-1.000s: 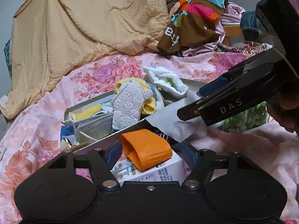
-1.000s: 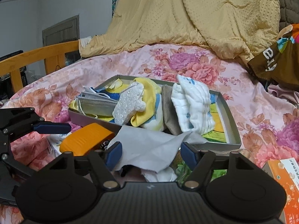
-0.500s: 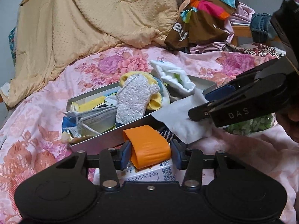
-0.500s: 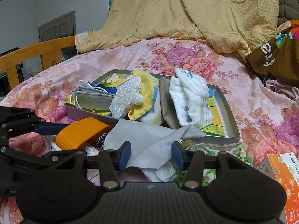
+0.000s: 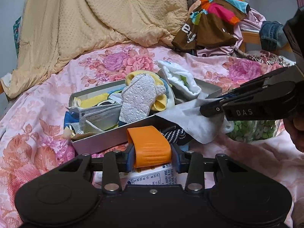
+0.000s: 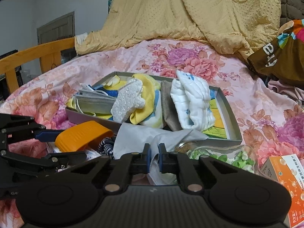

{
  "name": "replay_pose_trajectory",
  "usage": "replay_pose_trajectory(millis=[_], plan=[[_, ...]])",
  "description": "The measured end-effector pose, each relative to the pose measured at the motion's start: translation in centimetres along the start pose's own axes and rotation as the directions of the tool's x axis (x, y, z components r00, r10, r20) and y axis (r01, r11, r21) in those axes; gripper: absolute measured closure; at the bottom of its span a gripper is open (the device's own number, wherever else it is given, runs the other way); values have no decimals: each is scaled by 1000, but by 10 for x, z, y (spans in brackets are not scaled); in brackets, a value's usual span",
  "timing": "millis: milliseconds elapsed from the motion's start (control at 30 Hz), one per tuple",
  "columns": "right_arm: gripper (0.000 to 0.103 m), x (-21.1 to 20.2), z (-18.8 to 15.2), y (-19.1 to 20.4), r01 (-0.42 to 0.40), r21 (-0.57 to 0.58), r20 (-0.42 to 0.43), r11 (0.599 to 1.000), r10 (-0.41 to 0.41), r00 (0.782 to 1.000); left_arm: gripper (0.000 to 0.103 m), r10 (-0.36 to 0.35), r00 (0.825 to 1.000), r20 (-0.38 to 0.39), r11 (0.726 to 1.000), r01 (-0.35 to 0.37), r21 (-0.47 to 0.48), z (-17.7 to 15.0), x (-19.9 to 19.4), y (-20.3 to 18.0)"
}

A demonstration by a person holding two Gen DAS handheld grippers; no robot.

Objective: Organize soft objects
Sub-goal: 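Lift the orange piece and grey cloth and carry both over the tray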

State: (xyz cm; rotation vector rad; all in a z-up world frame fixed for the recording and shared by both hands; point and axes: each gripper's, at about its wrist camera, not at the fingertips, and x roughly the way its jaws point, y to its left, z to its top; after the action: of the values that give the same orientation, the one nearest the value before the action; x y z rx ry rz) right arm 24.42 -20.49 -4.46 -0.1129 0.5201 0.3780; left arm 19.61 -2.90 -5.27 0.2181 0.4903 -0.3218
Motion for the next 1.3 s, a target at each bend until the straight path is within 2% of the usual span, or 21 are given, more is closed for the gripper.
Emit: replay_pose_trajectory(millis=[467, 667, 833, 1033, 1300], plan=[[98, -41, 11, 8, -4, -20, 134, 1000, 7, 991, 65, 27, 995, 92, 999, -22, -49, 16, -38, 3], [99, -65, 16, 10, -12, -8, 192, 1000, 13, 981, 65, 25, 993, 117, 994, -12, -109, 22, -53, 10], [99, -79, 22, 13, -4, -22, 227, 1000, 9, 974, 65, 49, 986, 162, 995, -33, -97, 30, -66, 12], [99, -88, 43, 20, -1, -52, 255, 999, 15, 967, 65, 66, 975, 213, 995, -47, -94, 43, -72, 19], [99, -73, 96, 28, -10, -79, 286, 997, 32, 958, 65, 84, 957, 279, 992, -54, -112, 64, -50, 43]])
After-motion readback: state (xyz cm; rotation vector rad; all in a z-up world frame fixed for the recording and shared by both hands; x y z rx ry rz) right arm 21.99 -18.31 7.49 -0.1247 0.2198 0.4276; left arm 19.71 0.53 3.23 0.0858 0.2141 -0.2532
